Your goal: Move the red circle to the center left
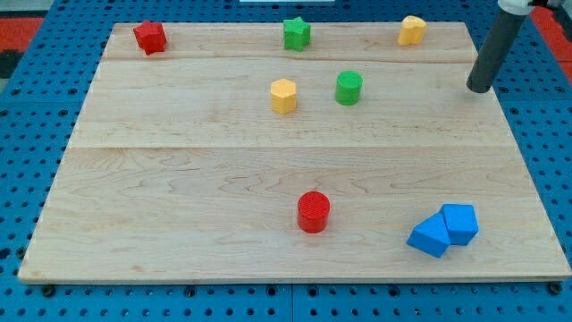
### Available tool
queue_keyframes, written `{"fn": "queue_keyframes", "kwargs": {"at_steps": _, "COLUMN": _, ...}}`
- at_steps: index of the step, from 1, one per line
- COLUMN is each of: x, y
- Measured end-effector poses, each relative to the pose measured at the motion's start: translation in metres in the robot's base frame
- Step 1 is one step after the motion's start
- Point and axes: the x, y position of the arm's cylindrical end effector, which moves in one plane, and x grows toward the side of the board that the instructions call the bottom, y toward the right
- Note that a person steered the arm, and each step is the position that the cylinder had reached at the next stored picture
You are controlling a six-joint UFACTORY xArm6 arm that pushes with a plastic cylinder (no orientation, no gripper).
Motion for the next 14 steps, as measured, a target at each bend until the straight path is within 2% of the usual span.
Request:
{"fn": "queue_keyframes", "kwargs": {"at_steps": 2, "x": 0.039, "y": -0.158}}
{"fn": "queue_keyframes", "kwargs": {"at_steps": 3, "x": 0.074, "y": -0.181}}
{"fn": "queue_keyframes", "kwargs": {"at_steps": 4, "x": 0.144, "y": -0.115}}
{"fn": "queue_keyframes", "kwargs": {"at_steps": 5, "x": 0.2, "y": -0.166}}
{"fn": "queue_keyframes", "kwargs": {"at_steps": 6, "x": 0.222, "y": -0.251}}
{"fn": "queue_keyframes", "kwargs": {"at_steps": 7, "x": 0.186, "y": -0.337}}
{"fn": "queue_keyframes", "kwargs": {"at_steps": 8, "x": 0.184, "y": -0.297}}
{"fn": "queue_keyframes", "kwargs": {"at_steps": 9, "x": 0.229, "y": -0.28}}
{"fn": "queue_keyframes", "kwargs": {"at_steps": 10, "x": 0.206, "y": -0.222}}
{"fn": "queue_keyframes", "kwargs": {"at_steps": 11, "x": 0.165, "y": -0.309}}
{"fn": "queue_keyframes", "kwargs": {"at_steps": 13, "x": 0.167, "y": -0.351}}
{"fn": "queue_keyframes", "kwargs": {"at_steps": 14, "x": 0.147, "y": -0.43}}
